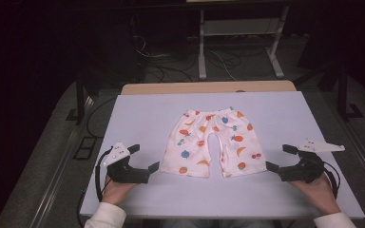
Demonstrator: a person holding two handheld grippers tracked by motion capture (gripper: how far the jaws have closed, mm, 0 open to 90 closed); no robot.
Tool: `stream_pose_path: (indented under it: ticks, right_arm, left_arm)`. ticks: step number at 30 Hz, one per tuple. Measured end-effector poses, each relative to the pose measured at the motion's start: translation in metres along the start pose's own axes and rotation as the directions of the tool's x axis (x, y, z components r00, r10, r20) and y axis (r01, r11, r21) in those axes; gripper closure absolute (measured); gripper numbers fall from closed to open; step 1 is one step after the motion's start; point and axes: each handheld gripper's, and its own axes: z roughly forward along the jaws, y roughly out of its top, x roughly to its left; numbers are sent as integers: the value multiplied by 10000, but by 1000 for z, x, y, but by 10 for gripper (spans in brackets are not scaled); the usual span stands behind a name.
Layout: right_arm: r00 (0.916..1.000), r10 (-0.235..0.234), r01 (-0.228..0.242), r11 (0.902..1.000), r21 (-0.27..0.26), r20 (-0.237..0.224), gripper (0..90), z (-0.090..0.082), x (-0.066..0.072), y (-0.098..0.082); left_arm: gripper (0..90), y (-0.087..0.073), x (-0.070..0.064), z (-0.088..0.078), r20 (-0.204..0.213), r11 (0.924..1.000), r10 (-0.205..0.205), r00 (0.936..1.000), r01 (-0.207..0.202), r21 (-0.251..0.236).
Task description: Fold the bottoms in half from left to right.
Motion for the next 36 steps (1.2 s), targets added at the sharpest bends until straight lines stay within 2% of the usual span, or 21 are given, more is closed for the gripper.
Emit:
stream_pose_path:
  ticks: [23,36]
  right_arm:
    - [9997,-173,172,9998,89,149,0,5,3,7]
    - [9993,-357,354,9989,301,87,0,11,13,24]
  left_arm:
    - [0,0,-2,3,119,9999,110,9999,-112,119]
    - [0,-2,-6,5,123,9996,116,9999,-120,253]
